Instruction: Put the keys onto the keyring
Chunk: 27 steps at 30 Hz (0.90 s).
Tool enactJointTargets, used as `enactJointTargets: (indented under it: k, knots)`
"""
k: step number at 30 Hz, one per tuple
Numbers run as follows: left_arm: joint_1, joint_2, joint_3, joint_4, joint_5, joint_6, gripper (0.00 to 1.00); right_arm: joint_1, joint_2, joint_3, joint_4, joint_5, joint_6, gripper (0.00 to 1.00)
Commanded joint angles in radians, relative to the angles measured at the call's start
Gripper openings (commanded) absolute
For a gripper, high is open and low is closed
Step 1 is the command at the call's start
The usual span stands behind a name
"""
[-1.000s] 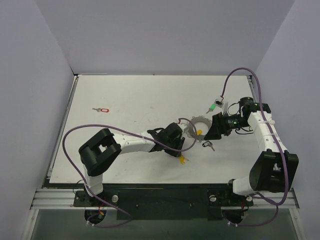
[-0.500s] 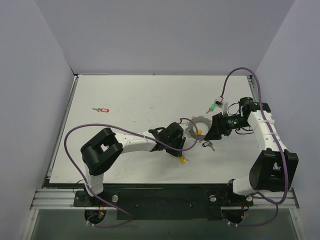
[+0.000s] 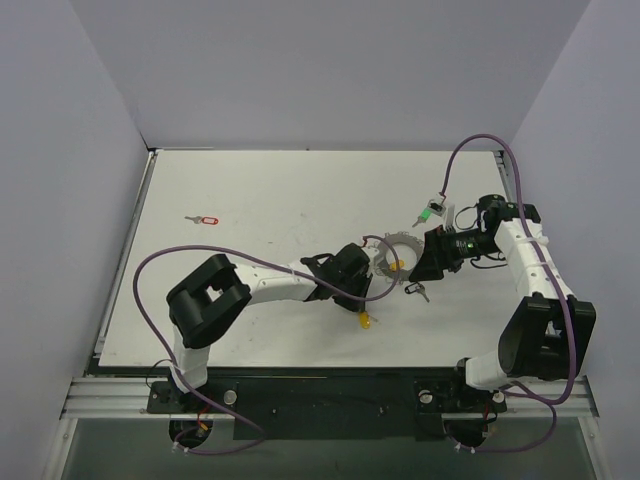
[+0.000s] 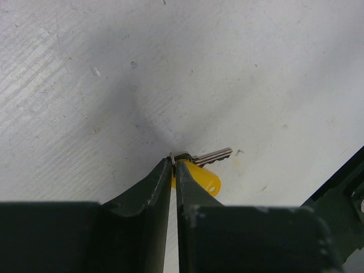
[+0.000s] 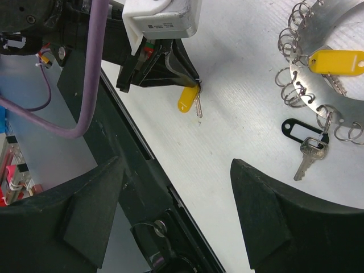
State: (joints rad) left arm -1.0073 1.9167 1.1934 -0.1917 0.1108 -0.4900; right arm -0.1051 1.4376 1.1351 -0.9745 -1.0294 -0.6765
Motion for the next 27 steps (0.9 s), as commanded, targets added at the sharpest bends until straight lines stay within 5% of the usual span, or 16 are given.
enactJointTargets:
  k: [1,3,6,11,17,21,27]
  knots:
    - [-0.004,0.016,0.054,0.008,0.013,0.01,0.17,-0.005,0.006,0.034,-0.058,-0.041,-0.032,0.71]
    - [-0.005,0.018,0.054,0.005,0.013,0.011,0.16,-0.004,0.006,0.035,-0.061,-0.04,-0.037,0.71]
    - [-0.004,0.019,0.054,0.001,0.012,0.013,0.0,-0.004,0.009,0.037,-0.067,-0.04,-0.044,0.71]
    - [-0.004,-0.059,0.006,0.046,0.004,0.115,0.0,0.004,0.009,0.037,-0.116,-0.044,-0.118,0.71]
    - [-0.002,-0.339,-0.208,0.262,0.131,0.433,0.0,0.097,0.023,0.039,-0.597,-0.031,-0.905,0.72]
    - [0.015,-0.481,-0.313,0.339,0.335,0.596,0.0,0.197,-0.049,-0.006,-0.595,-0.017,-1.05,0.73]
    - [0.024,-0.591,-0.37,0.481,0.478,0.562,0.0,0.286,-0.134,0.075,-0.595,-0.08,-1.06,0.71]
